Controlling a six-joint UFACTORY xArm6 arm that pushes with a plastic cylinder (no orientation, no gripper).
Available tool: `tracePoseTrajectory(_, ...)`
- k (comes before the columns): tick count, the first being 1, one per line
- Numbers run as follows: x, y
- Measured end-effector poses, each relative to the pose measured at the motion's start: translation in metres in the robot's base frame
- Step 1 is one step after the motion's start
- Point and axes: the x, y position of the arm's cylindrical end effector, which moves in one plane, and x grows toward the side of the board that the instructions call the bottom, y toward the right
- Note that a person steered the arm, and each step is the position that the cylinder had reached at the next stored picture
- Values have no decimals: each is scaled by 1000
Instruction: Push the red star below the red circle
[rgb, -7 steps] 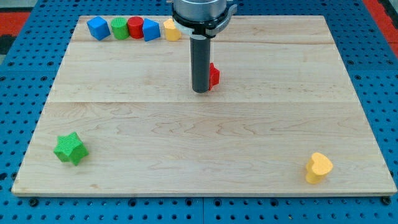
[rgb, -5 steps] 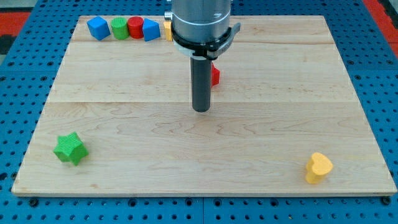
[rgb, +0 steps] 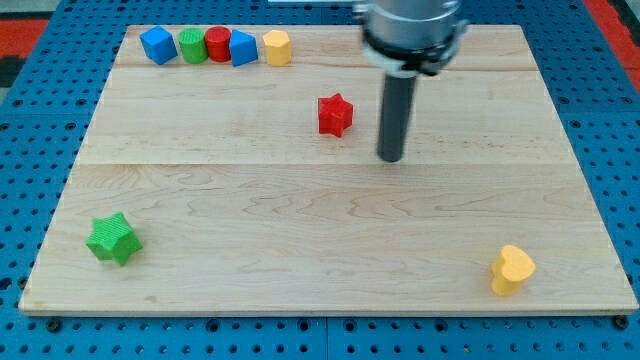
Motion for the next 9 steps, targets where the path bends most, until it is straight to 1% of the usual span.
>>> tracePoseTrajectory(1,-49,19)
tracePoseTrajectory(2,-48,-26)
tracePoseTrajectory(3,-33,-73)
tracePoseTrajectory(4,-50,-131)
tracePoseTrajectory(5,-57,-114)
tracePoseTrajectory(6,-93,-87)
tracePoseTrajectory(7,-111,-113)
tracePoseTrajectory(8,-73,-152)
tracePoseTrajectory(9,-57,-176)
